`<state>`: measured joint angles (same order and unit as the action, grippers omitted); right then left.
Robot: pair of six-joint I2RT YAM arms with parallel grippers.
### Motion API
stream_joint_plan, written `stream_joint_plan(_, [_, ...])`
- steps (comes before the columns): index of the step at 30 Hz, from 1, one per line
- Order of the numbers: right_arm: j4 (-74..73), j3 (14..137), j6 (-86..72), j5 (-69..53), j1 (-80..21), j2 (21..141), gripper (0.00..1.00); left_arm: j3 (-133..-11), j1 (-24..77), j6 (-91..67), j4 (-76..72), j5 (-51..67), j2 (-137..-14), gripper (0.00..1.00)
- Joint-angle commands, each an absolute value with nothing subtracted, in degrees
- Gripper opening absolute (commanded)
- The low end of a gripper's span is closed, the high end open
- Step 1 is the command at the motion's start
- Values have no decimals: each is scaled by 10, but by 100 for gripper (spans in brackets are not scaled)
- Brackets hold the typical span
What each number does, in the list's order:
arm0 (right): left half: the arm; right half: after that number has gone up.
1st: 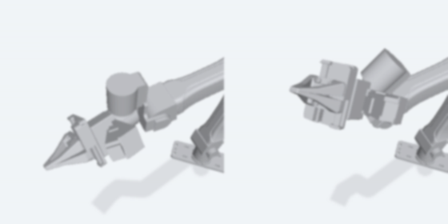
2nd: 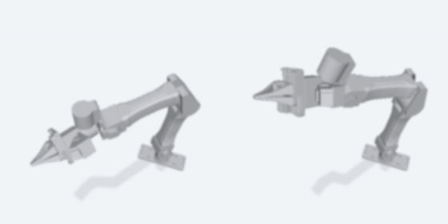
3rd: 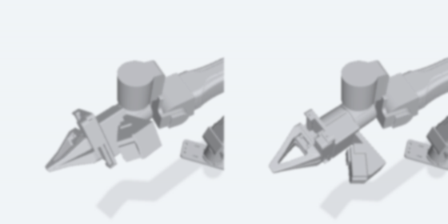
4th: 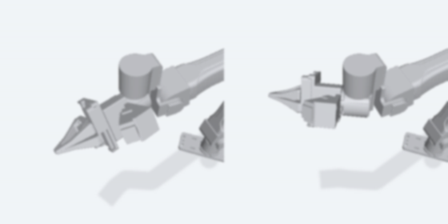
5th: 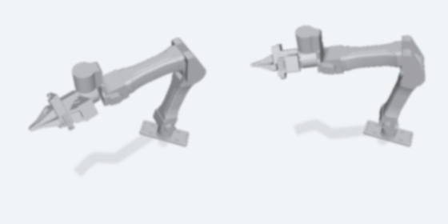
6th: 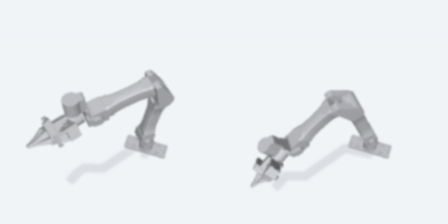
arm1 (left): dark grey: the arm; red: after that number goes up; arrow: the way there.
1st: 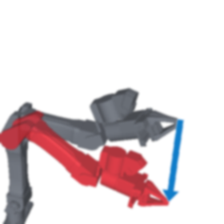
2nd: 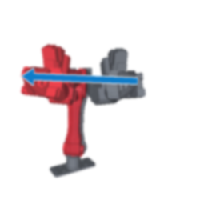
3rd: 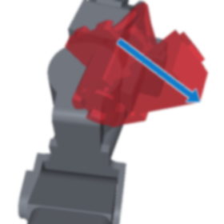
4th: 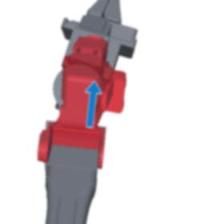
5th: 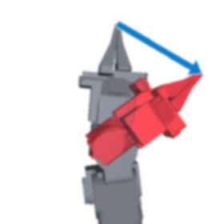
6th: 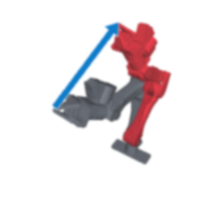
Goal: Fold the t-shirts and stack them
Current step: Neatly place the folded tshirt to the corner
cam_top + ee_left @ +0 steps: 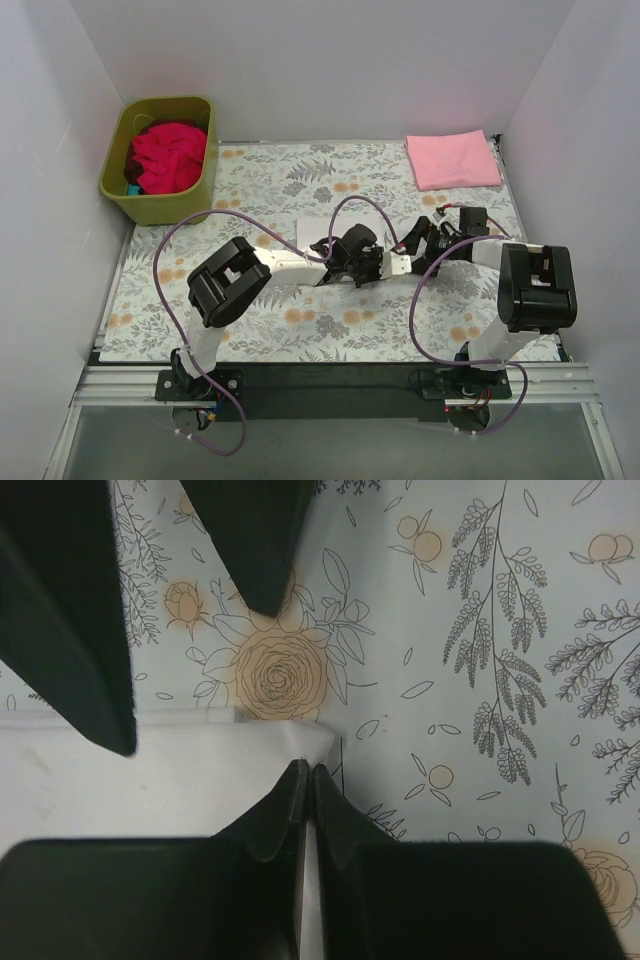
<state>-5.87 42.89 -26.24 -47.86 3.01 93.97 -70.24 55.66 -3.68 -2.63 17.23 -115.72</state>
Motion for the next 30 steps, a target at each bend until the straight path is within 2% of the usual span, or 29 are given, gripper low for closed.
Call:
stream_joint_plan(1, [71,392,-370,-464,5,918,98,-712,553,-68,-47,188,-1104,0])
stream_joint_plan(12, [148,366,-489,-393,-40,916,84,-706,547,-101,-65,185,-1077,0])
stream_joint_plan(16, [201,357,-528,-366,-62,936,71,-708,546,-105,-66,185,-1078,0])
stream_joint_plan(19, [221,364,-548,-351,-70,961,69,-707,545,-105,-66,186,-1077,0])
stream_joint_plan(24, [242,382,-553,-323,-79,985,59,-704,543,-110,-66,192,-1077,0])
stream_joint_plan(30, [264,395,-559,-309,-90,1014,56,-708,542,-113,-67,195,-1079,0])
